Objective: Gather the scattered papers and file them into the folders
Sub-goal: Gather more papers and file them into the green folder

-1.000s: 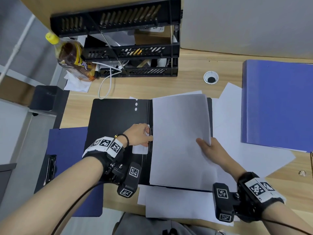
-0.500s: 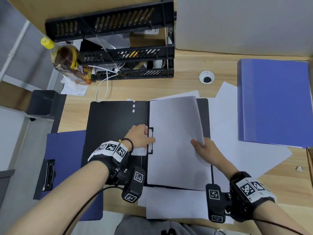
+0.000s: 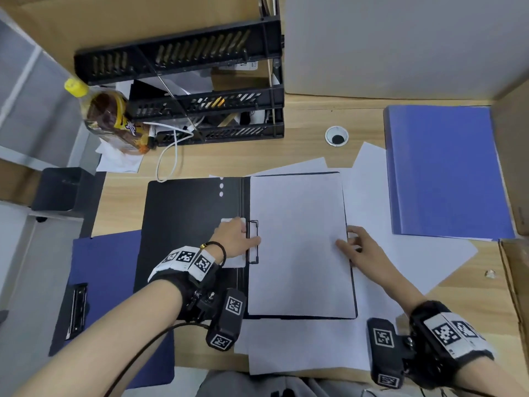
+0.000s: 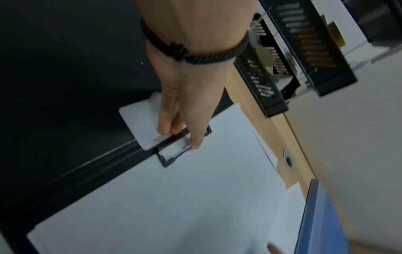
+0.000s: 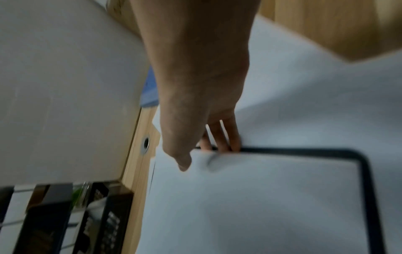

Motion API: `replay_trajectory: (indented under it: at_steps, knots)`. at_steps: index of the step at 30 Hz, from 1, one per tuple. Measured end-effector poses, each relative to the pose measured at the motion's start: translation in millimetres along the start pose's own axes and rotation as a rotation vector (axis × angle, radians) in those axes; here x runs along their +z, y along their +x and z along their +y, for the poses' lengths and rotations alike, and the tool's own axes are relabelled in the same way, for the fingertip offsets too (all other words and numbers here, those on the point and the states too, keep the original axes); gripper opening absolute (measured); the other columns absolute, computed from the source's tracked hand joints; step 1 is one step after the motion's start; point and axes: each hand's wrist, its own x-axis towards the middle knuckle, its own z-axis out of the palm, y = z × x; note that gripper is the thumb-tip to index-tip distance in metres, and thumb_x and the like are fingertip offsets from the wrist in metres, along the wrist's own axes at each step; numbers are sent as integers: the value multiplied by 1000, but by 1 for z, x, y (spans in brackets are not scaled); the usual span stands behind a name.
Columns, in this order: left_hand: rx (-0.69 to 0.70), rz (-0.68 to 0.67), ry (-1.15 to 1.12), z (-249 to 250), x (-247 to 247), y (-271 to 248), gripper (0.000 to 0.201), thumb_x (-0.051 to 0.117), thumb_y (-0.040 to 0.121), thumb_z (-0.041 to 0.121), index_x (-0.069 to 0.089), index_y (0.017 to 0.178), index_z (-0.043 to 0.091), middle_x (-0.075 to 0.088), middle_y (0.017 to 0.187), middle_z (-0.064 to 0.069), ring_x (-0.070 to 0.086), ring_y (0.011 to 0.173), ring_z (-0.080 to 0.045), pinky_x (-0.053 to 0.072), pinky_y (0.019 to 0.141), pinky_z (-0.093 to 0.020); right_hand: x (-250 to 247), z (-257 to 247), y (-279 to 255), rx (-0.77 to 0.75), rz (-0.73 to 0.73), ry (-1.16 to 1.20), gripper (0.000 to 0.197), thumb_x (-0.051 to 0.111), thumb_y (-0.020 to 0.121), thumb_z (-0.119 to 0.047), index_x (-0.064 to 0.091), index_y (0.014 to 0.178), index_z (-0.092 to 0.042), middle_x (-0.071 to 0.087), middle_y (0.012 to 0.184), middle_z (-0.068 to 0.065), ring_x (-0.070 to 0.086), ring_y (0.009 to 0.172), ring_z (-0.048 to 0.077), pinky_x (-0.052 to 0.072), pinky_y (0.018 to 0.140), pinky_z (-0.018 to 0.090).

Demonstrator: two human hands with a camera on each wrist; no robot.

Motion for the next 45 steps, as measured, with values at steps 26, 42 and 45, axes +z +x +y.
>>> replay_trajectory:
  at_steps: [26,42,45]
  knots:
    - [-318,317,-1075,-207,-37,-89,12,53,93,17,59,85,10,55,76,-6,50,66,-21,37,56,-26,170,-84,-52,129,-294,190,38,42,102,-22,39,139,-24,47,137,-3,46,128,15,36,112,36]
    - [253,-332,-1434,-48,-89,-156,48,35,99,41,54,131,11,61,129,-17,63,112,-32,55,89,-46,128,-158,-118,-123,-497,429,57,60,79,-64,62,125,-30,65,114,-8,56,104,17,57,85,46]
    - [282,-492,-1381,-8,-72,-149,50,33,99,44,52,132,11,60,130,-21,55,122,-40,44,101,-55,88,-131,-122,-139,-437,431,41,51,97,-42,56,134,-23,66,127,3,64,114,25,55,90,48]
